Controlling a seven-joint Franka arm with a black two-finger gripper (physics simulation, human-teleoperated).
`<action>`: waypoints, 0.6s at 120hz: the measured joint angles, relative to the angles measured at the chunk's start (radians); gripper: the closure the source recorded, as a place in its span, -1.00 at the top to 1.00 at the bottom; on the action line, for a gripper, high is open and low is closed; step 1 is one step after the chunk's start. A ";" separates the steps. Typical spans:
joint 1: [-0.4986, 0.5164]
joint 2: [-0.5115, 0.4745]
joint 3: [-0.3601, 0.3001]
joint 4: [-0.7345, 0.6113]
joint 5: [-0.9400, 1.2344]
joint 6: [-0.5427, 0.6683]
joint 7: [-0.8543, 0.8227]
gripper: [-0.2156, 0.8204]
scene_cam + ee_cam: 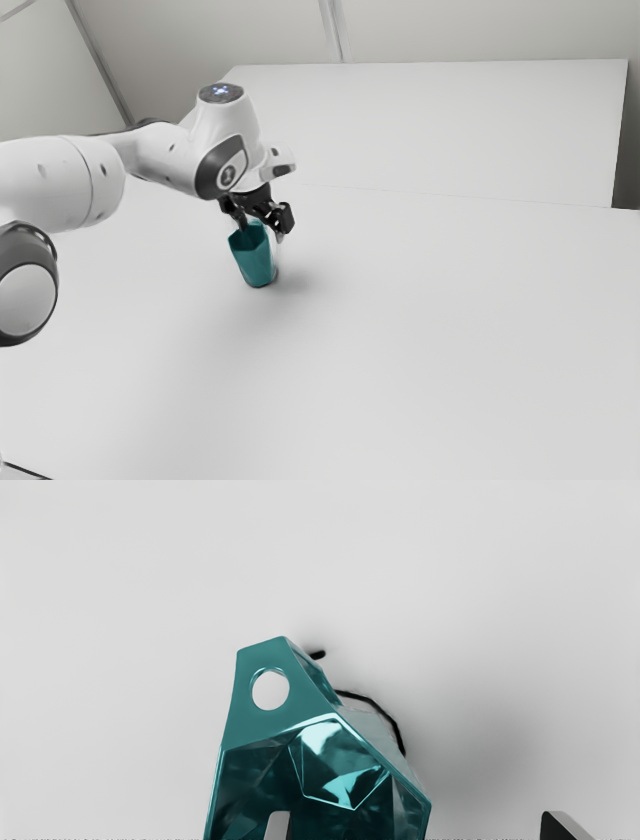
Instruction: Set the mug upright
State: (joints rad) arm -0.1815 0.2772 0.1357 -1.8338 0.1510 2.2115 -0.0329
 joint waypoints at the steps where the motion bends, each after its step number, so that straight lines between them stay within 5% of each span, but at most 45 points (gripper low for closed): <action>1: 0.000 -0.003 0.000 0.000 0.000 -0.001 0.000 0.47; 72: 0.004 -0.243 0.012 0.157 -0.009 -0.353 0.053 0.58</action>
State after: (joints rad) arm -0.1779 0.0337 0.1476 -1.6769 0.1424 1.8584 0.0204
